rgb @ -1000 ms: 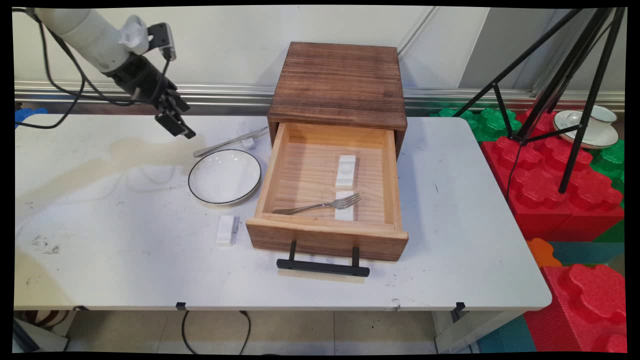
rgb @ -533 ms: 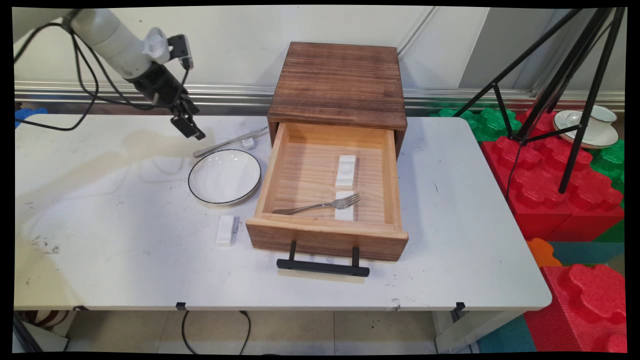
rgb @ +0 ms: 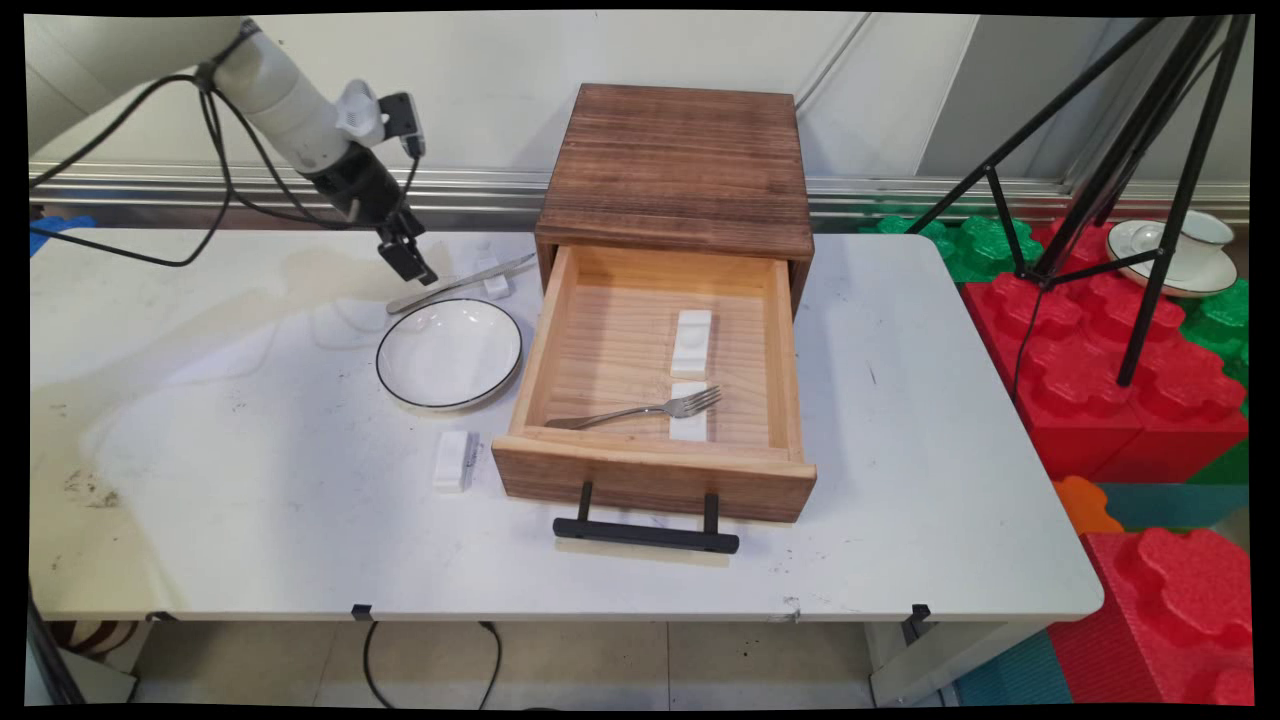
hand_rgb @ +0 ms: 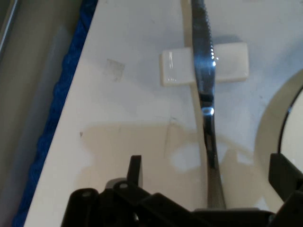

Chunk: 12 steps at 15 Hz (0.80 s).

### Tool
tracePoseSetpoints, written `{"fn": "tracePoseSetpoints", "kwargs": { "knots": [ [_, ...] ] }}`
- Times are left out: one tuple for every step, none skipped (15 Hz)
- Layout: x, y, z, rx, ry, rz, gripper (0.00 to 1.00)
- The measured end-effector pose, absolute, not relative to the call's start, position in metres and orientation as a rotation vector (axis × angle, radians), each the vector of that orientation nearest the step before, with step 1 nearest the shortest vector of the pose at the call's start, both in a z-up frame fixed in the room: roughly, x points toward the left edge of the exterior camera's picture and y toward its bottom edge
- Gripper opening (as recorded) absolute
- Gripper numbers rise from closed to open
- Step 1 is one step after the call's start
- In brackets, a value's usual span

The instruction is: Pick up the knife from the left of the white plate

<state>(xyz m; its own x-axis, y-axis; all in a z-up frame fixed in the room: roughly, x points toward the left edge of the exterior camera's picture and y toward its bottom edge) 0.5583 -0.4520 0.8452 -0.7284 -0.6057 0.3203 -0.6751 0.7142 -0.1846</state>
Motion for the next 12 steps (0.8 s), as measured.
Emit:
{"fn": "tracePoseSetpoints", "kwargs": {
  "knots": [
    [0.557, -0.456, 0.841, 1.020, -2.686, 0.423, 1.00],
    [0.557, -0.459, 0.838, 1.022, -2.686, 0.421, 1.00],
    [0.556, -0.463, 0.833, 1.023, -2.687, 0.418, 1.00],
    [0.555, -0.468, 0.829, 1.023, -2.687, 0.415, 1.00],
    [0.554, -0.472, 0.825, 1.021, -2.689, 0.411, 1.00],
    [0.554, -0.475, 0.821, 1.020, -2.689, 0.409, 1.00],
    [0.554, -0.478, 0.818, 1.017, -2.690, 0.403, 1.00],
    [0.553, -0.480, 0.814, 1.014, -2.693, 0.395, 1.00],
    [0.553, -0.481, 0.812, 1.010, -2.695, 0.386, 1.00],
    [0.553, -0.482, 0.810, 1.007, -2.696, 0.381, 1.00],
    [0.552, -0.482, 0.808, 1.003, -2.698, 0.371, 1.00],
    [0.552, -0.483, 0.805, 1.000, -2.700, 0.362, 1.00]
  ]
}}
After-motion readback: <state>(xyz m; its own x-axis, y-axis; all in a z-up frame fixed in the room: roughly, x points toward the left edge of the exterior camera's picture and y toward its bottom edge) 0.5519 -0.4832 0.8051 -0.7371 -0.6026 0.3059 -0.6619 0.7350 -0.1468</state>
